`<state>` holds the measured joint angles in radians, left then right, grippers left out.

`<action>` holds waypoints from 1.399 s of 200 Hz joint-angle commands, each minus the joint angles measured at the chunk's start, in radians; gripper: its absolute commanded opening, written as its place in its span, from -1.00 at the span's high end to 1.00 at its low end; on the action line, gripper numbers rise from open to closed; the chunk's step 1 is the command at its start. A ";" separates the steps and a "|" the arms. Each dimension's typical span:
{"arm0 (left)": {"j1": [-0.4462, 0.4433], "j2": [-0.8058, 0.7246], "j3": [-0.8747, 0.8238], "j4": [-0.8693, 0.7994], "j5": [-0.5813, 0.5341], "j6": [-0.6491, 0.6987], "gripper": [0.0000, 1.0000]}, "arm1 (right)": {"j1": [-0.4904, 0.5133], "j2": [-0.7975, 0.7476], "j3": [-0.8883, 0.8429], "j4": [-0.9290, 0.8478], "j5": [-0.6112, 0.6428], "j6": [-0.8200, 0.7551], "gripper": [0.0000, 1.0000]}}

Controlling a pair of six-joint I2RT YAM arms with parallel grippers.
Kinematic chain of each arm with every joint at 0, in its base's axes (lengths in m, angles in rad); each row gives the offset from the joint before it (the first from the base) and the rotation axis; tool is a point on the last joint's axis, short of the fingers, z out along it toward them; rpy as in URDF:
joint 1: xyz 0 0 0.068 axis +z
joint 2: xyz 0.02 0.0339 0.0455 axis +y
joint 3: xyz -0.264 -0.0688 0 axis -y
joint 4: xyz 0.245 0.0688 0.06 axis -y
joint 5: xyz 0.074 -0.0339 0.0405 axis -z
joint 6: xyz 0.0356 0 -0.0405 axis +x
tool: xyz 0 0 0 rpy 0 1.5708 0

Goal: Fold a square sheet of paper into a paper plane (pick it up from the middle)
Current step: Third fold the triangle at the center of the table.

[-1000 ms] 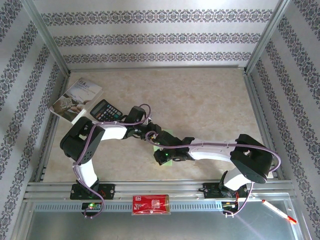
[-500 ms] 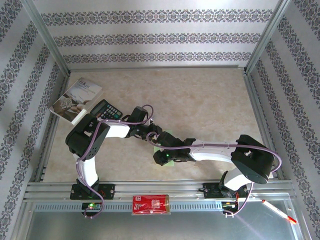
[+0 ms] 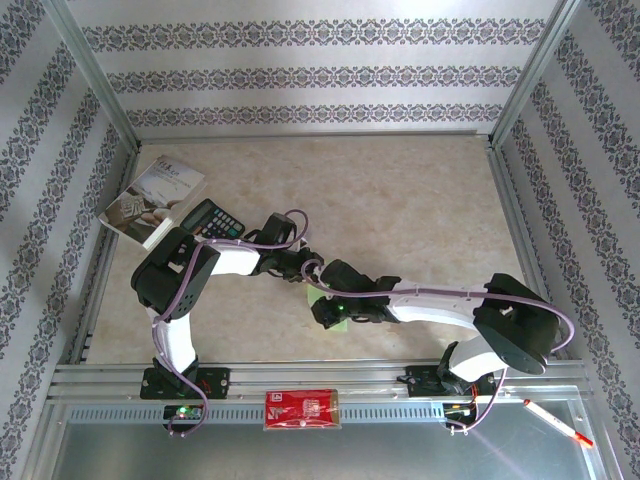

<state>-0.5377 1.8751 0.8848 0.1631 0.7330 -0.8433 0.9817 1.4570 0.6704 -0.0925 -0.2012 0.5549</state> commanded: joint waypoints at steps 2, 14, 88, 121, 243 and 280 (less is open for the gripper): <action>-0.010 0.031 0.011 -0.090 -0.047 0.063 0.49 | -0.031 -0.026 -0.026 0.024 -0.034 0.004 0.90; -0.009 0.032 0.011 -0.100 -0.054 0.073 0.50 | -0.048 -0.032 -0.036 0.036 -0.050 0.008 0.93; -0.008 0.055 0.024 -0.138 -0.068 0.114 0.50 | -0.180 -0.011 -0.049 0.026 -0.156 0.009 0.93; -0.008 0.058 0.030 -0.153 -0.073 0.126 0.50 | -0.209 0.017 -0.018 -0.017 -0.165 -0.015 0.91; -0.009 0.064 0.050 -0.173 -0.074 0.136 0.51 | -0.258 0.099 0.051 -0.091 -0.156 -0.079 0.88; -0.008 0.067 0.049 -0.174 -0.075 0.138 0.51 | -0.264 0.120 0.073 -0.118 -0.144 -0.095 0.88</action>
<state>-0.5377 1.8904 0.9375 0.0589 0.7303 -0.7422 0.7280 1.5612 0.7109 -0.1741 -0.3569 0.4900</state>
